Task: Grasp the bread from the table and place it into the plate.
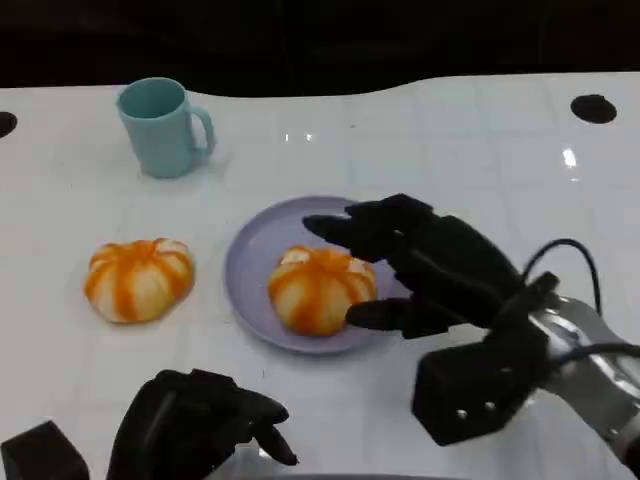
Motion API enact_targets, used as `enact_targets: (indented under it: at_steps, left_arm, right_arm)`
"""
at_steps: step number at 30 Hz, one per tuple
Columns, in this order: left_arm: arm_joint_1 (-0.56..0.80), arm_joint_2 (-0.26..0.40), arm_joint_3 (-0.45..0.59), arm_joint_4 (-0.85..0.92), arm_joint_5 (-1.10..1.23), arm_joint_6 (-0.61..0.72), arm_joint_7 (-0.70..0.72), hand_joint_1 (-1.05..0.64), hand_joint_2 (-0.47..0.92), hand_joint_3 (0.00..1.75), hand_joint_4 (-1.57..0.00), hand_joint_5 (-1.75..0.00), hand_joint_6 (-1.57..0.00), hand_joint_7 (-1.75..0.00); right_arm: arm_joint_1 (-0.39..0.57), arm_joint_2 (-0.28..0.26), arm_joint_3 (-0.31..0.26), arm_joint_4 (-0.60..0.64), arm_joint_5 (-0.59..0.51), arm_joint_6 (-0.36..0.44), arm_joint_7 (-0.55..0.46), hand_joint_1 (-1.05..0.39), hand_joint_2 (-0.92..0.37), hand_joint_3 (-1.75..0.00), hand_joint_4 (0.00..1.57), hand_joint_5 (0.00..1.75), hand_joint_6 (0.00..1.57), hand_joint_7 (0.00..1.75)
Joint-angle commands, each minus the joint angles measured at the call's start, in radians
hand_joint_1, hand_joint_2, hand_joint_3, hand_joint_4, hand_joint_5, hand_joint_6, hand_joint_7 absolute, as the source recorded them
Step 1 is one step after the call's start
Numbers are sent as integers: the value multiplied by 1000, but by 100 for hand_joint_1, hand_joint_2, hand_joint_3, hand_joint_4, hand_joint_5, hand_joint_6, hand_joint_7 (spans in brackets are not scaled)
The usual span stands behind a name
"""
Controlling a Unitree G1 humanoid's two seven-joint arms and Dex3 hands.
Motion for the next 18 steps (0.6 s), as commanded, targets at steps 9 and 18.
enact_targets:
  at_steps: [9, 18]
  left_arm:
    - [4, 13, 10, -6, -7, 9, 6, -96, 89, 0, -124, -89, -155, -1]
    - [24, 15, 11, -20, -9, 2, 2, -97, 90, 0, -123, -90, -155, 0]
  right_arm:
    - [288, -25, -137, -201, 349, -173, 118, -44, -92, -31, 36, 92, 62, 22]
    - [415, 17, -200, -233, 605, -197, 225, -29, -92, -40, 57, 133, 61, 94]
